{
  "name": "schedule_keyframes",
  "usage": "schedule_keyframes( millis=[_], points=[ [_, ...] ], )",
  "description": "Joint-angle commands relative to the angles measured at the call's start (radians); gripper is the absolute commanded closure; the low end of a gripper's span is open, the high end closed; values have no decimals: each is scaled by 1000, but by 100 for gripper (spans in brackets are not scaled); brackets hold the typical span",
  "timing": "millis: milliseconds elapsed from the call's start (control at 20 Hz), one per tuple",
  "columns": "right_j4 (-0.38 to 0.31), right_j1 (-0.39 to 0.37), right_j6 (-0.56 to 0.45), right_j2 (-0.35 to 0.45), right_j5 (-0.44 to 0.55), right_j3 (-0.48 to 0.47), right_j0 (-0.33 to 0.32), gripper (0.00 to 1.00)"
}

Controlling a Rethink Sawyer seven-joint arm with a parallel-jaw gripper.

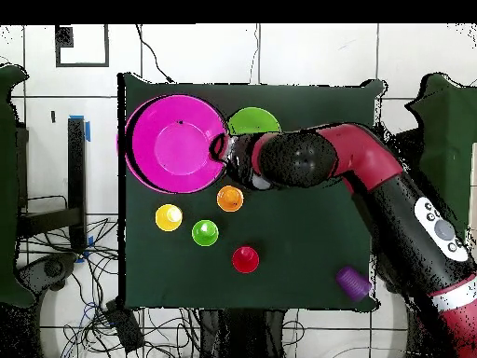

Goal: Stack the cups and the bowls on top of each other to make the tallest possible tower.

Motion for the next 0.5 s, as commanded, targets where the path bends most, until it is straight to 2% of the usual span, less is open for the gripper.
schedule_keyframes(
  millis=[50,250,350,500],
  points=[
    [-32,124,-433,-117,182,-215,64,100],
    [-40,141,-492,-129,234,-244,66,100],
    [-32,133,-481,-138,256,-248,72,100],
    [-17,168,-539,-137,293,-314,92,100]
  ],
)
